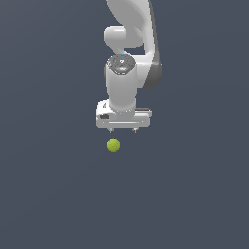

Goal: Pick up the object and move it to a goal position.

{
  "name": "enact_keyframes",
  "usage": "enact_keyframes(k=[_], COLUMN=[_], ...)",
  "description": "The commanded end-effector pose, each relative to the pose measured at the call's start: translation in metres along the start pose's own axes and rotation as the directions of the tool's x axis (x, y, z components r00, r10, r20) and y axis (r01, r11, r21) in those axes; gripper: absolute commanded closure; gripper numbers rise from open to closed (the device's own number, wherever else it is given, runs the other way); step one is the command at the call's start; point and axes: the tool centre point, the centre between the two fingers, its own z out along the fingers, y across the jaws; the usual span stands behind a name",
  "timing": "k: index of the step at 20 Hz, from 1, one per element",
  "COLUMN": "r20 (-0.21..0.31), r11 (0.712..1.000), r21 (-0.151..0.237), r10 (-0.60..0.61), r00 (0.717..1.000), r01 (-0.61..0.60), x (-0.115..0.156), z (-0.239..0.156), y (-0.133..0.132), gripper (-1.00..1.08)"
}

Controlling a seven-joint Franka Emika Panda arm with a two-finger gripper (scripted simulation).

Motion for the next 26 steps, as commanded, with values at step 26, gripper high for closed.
enact_keyframes(k=[26], r20=[-0.003], r11=[0.910], r21=[-0.010], r10=[-0.415], r00=[0.910], r01=[0.415], x=[-0.005], z=[0.054], y=[0.036], gripper=[-0.92])
